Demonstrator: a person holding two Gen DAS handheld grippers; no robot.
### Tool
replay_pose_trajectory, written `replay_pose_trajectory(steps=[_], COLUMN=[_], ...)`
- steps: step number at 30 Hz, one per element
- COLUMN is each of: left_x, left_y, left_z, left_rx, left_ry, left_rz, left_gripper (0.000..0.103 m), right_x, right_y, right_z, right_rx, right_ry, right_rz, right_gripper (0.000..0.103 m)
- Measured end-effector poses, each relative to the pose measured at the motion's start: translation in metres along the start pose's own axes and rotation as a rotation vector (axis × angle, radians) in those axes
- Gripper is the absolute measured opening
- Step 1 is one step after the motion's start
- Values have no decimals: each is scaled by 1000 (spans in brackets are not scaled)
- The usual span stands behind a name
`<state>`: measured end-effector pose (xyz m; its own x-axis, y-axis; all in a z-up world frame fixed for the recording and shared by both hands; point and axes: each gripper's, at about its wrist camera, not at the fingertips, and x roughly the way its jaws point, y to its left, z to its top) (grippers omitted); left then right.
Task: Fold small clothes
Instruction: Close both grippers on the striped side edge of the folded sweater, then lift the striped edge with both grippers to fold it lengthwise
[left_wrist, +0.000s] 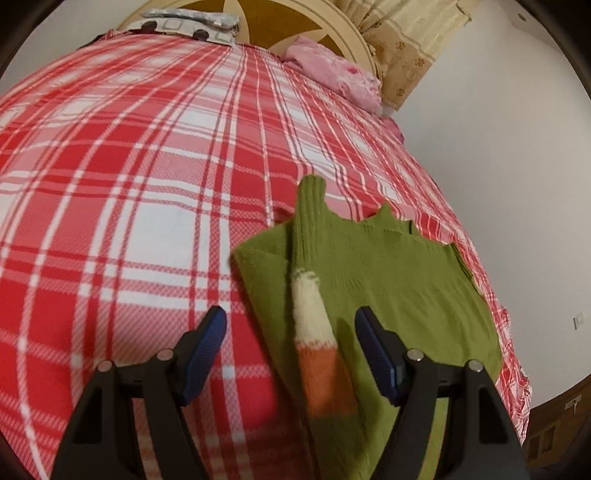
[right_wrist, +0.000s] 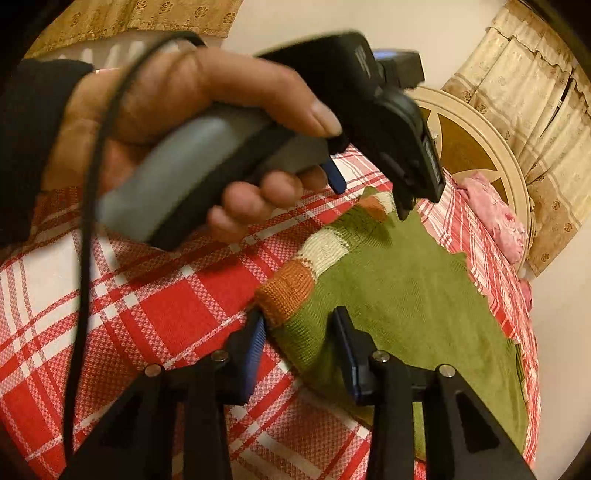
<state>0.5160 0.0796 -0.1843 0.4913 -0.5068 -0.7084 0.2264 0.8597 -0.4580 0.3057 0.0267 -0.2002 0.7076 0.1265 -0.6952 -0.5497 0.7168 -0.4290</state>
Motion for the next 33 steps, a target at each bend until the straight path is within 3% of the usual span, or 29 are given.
replay_pose_trajectory(steps=[6, 8, 9, 10, 11, 12, 17, 23, 33], left_x=[7, 11, 13, 15, 17, 17, 12, 6, -7], left_y=[-1, -3, -5, -5, -2, -1, 6, 7, -52], left_z=[8, 8, 10, 11, 13, 14, 16, 19, 36], left_rx=[-3, 14, 25, 29, 20, 6, -56, -152, -74], left_ry=[-7, -4, -2, 1, 20, 24, 13, -17, -76], left_rz=[-58, -52, -44, -45, -74, -87, -135, -213, -198], left_gripper=[72, 65, 54, 29, 16, 17, 16, 16, 16], right_x=[3, 4, 5, 5, 5, 2, -13, -24, -51], right_y=[-2, -2, -3, -4, -8, -10, -29, -73, -114], right_z=[3, 4, 5, 5, 5, 5, 3, -9, -27], right_rx=[-7, -9, -8, -4, 2, 11, 65, 223, 352], right_ry=[-3, -4, -2, 0, -3, -13, -61, -94, -166], right_rz=[6, 9, 18, 32, 43, 50, 93, 166, 154], right_gripper=[38, 38, 33, 28, 19, 11, 9, 9, 8])
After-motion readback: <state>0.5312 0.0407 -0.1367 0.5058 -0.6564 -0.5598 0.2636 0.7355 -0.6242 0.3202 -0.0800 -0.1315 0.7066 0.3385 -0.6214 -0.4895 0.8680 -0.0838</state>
